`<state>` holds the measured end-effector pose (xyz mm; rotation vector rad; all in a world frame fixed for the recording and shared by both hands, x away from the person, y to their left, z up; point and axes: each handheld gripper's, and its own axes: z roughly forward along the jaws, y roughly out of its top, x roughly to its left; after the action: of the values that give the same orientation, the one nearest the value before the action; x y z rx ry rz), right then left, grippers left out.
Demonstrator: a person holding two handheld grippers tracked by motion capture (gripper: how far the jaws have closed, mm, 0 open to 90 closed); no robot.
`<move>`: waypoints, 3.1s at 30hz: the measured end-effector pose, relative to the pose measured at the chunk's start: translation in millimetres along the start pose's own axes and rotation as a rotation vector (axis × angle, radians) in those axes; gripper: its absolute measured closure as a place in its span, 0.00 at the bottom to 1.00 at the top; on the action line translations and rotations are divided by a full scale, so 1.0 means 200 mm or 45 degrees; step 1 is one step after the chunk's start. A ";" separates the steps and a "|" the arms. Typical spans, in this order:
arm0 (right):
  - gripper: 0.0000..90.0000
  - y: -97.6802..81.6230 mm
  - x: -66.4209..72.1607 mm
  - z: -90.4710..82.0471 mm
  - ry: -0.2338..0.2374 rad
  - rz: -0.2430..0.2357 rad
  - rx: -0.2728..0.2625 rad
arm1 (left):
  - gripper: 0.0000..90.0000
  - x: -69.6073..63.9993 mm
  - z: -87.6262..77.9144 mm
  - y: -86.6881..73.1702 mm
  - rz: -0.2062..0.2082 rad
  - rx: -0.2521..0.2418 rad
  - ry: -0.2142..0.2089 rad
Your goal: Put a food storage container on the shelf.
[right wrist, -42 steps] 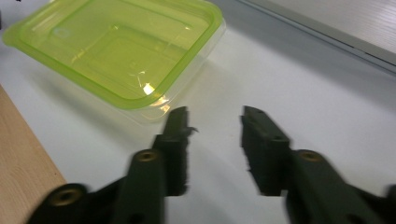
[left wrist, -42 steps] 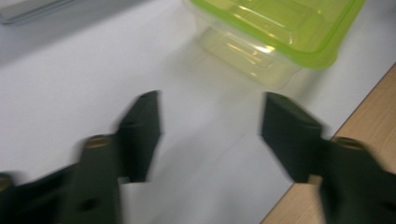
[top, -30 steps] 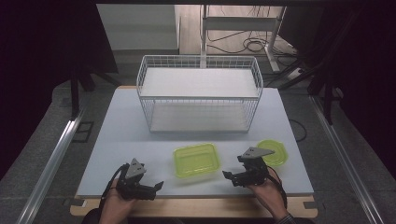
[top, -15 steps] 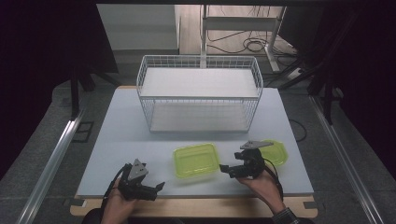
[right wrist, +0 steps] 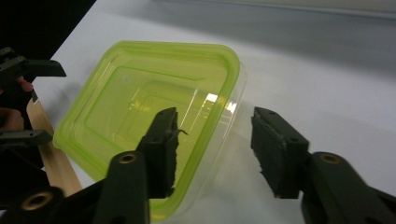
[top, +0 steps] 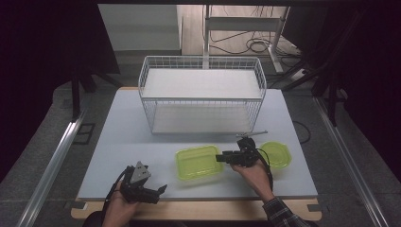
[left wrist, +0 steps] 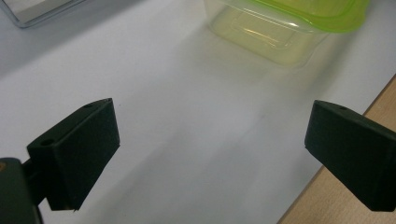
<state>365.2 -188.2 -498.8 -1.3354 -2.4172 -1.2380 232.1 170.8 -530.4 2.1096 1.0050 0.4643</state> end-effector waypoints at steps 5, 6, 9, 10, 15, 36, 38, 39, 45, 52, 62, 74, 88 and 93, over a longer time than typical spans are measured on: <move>0.71 0.00 -0.04 0.03 0.061 0.104 0.031 | 0.03 0.00 0.00 0.00 0.013 0.006 0.003; 0.73 0.00 -0.04 0.04 0.084 0.120 0.034 | 0.03 -0.01 0.00 0.00 0.014 0.006 0.003; 0.80 0.01 -0.04 0.04 0.123 0.177 0.050 | 0.03 -0.01 0.00 0.00 0.021 0.007 0.006; 0.83 0.01 -0.05 0.04 0.140 0.198 0.046 | 0.03 -0.01 0.00 0.00 0.023 0.007 0.009; 0.89 0.02 -0.05 0.04 0.209 0.230 0.051 | 0.03 -0.01 0.00 0.00 0.023 0.005 0.012; 0.89 0.14 0.02 -0.15 0.234 0.221 -0.122 | 0.03 0.00 -0.01 0.00 0.018 -0.009 0.043; 0.89 0.16 0.02 -0.17 0.232 0.214 -0.142 | 0.03 0.00 -0.01 0.00 0.018 -0.009 0.046; 0.89 0.17 0.02 -0.18 0.235 0.214 -0.151 | 0.03 0.00 -0.01 0.00 0.017 -0.010 0.046; 0.89 0.24 0.04 -0.25 0.237 0.206 -0.191 | 0.03 0.00 -0.01 0.00 0.018 -0.007 0.046; 0.89 0.33 0.07 -0.33 0.239 0.189 -0.233 | 0.03 0.00 -0.01 0.00 0.021 -0.010 0.053; 0.89 0.45 0.10 -0.43 0.241 0.190 -0.316 | 0.03 0.00 -0.01 0.00 0.025 -0.005 0.055; 0.89 0.61 0.12 -0.51 0.201 0.186 -0.421 | 0.03 0.02 -0.02 0.00 -0.008 -0.022 0.051; 0.89 0.80 0.11 -0.54 0.125 0.210 -0.506 | 0.04 0.01 -0.02 0.01 -0.014 -0.019 0.043; 0.89 0.84 0.11 -0.53 0.108 0.209 -0.520 | 0.03 0.00 -0.03 0.01 -0.032 -0.026 0.050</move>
<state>449.5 -201.9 -317.2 -1.5035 -2.0192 -1.7636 230.2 172.9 -525.2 2.0747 1.0439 0.5027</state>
